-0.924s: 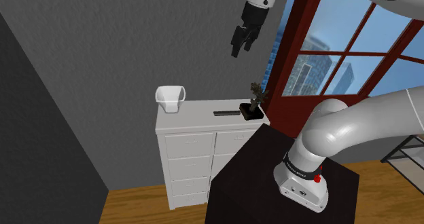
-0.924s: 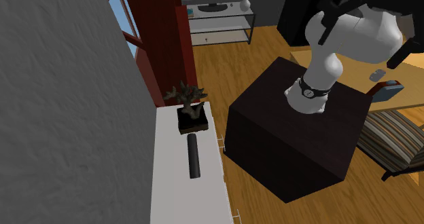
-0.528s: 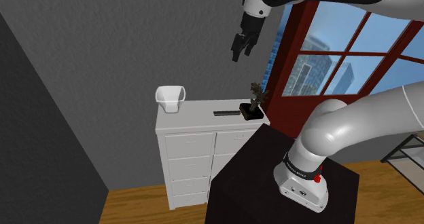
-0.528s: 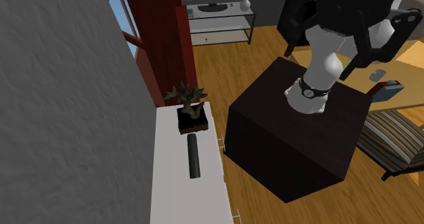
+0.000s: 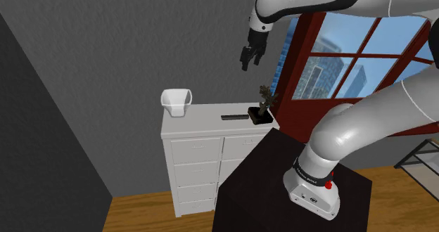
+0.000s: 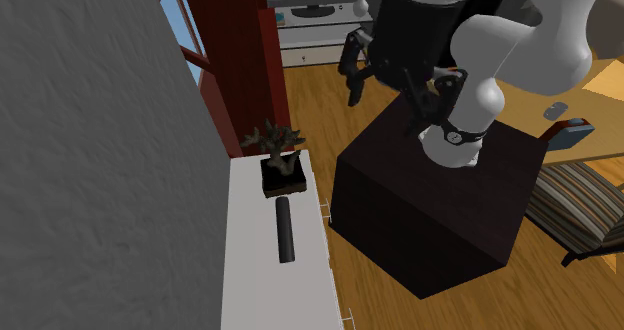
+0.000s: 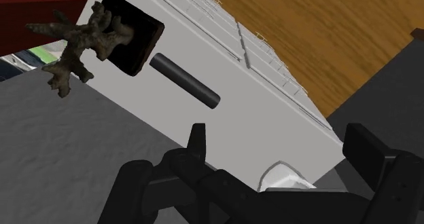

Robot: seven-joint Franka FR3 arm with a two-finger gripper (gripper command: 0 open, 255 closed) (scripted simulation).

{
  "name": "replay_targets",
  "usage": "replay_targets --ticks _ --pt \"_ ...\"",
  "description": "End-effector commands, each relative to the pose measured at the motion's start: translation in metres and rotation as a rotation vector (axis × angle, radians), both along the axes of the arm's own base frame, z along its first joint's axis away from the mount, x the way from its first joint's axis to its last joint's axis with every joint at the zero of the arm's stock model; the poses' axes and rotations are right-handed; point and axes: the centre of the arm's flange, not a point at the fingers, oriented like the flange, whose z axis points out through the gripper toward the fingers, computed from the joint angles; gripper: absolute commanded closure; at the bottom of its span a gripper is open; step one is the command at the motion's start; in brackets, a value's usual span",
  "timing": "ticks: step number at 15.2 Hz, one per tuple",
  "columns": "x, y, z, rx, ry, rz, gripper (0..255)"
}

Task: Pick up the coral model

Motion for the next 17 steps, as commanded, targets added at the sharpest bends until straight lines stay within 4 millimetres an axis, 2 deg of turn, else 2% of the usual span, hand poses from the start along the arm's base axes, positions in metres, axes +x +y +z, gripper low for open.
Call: replay_targets --ticks 1,9,17 --pt "0.009 -0.02 -0.015 -0.004 0.019 -0.016 0" --pt "0.036 -0.1 -0.081 -0.019 0.096 -0.079 0" --pt "0.054 -0.182 -0.146 -0.033 0.173 -0.142 0"
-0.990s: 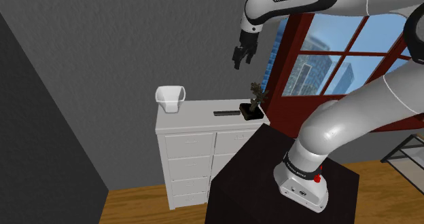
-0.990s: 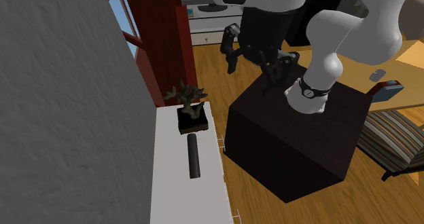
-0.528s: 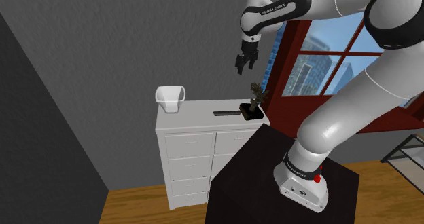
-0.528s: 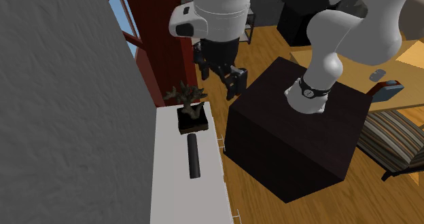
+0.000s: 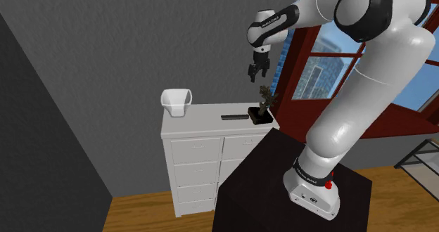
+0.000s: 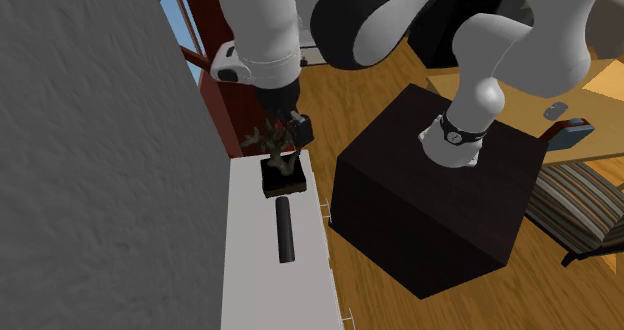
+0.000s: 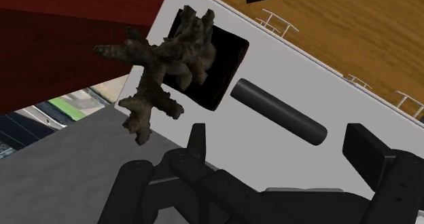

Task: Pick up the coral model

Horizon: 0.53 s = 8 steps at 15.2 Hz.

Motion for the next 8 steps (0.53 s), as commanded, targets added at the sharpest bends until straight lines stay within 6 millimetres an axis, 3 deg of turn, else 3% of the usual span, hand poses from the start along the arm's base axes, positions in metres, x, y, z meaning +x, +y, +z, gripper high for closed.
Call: replay_targets --ticks 1,8 --pt "0.002 -0.02 -0.02 -0.004 0.02 -0.016 0" --pt "0.007 -0.093 -0.077 -0.017 0.087 -0.071 0"
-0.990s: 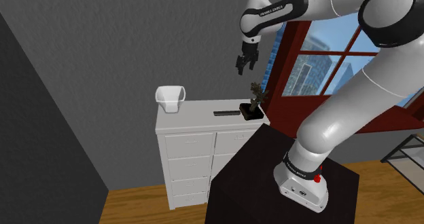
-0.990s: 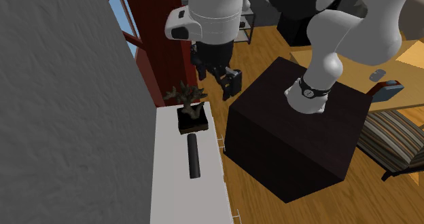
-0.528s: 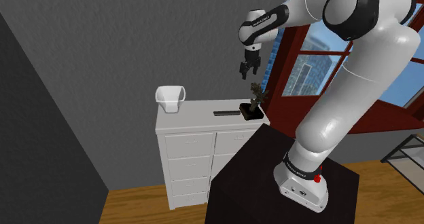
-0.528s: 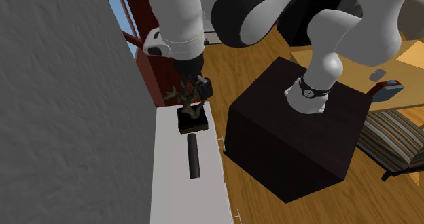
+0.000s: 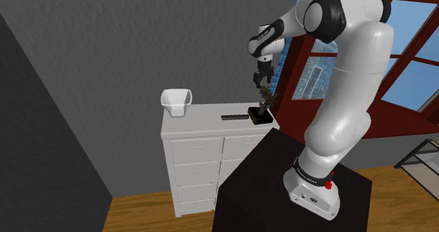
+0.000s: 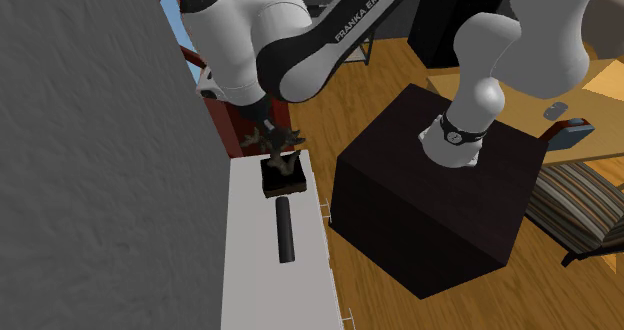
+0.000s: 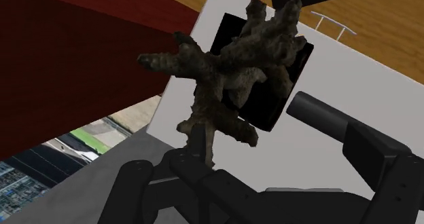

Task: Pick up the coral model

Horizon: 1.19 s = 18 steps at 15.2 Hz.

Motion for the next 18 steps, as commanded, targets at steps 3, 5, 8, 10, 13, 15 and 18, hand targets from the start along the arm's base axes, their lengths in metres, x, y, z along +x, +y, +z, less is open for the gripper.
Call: replay_targets --ticks 3,5,8,10,13,15,18 --pt "0.003 -0.041 -0.027 -0.007 0.036 -0.029 0" --pt "0.003 -0.041 -0.038 -0.007 0.036 -0.029 0" --pt "0.003 -0.041 -0.054 -0.007 0.036 -0.029 0" --pt "0.003 -0.041 -0.064 -0.007 0.036 -0.029 0" --pt "0.003 -0.041 -0.068 -0.007 0.036 -0.029 255" --pt "0.003 -0.04 -0.068 -0.007 0.036 -0.029 255" --pt "0.003 -0.04 -0.068 -0.007 0.036 -0.029 255"
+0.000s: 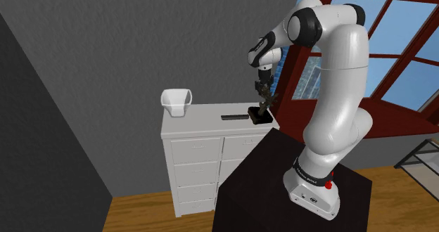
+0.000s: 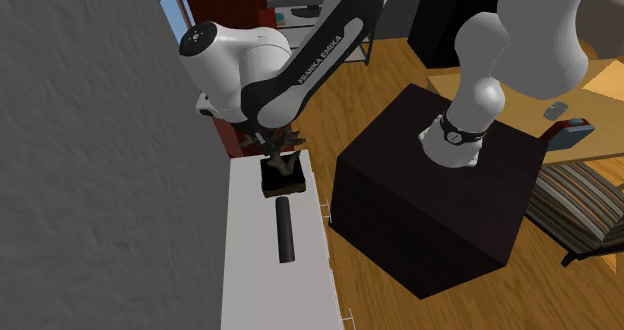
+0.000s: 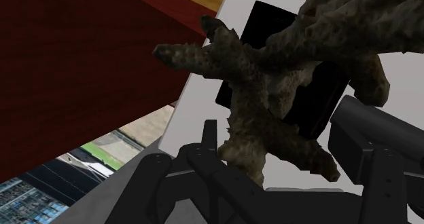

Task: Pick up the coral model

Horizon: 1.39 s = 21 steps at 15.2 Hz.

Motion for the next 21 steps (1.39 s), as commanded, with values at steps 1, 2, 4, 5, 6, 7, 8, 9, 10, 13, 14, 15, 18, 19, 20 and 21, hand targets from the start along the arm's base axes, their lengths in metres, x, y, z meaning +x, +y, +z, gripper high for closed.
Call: replay_targets --ticks 1,2,4,5,6,7,8,9,10,13,14,15,18,19,20,21 --pt "0.0 0.001 -0.002 0.002 0.002 0.0 255" --pt "-0.001 0.001 -0.001 0.002 0.002 0.0 255" --pt "0.0 0.0 -0.001 0.002 0.002 0.0 255" --pt "0.0 0.0 0.004 0.002 0.002 0.0 255" --pt "0.0 0.0 0.01 0.002 0.002 0.0 255" --pt "0.0 0.0 0.015 0.002 0.002 0.0 255" --pt "0.0 0.0 0.02 0.002 0.002 0.0 255" --pt "0.0 0.0 0.025 0.002 0.002 0.0 255" --pt "0.0 0.0 0.031 0.002 0.002 0.0 255" --pt "0.0 0.0 0.047 0.002 0.002 0.0 255" --pt "0.0 0.0 0.052 0.002 0.002 0.0 255" --pt "0.0 0.0 0.057 0.002 0.002 0.0 255" --pt "0.0 0.0 0.073 0.002 0.002 0.0 255" --pt "0.0 0.0 0.078 0.002 0.002 0.0 255" --pt "0.0 0.0 0.079 0.002 0.002 0.0 255" --pt "0.0 0.0 0.079 0.002 0.002 0.0 255"
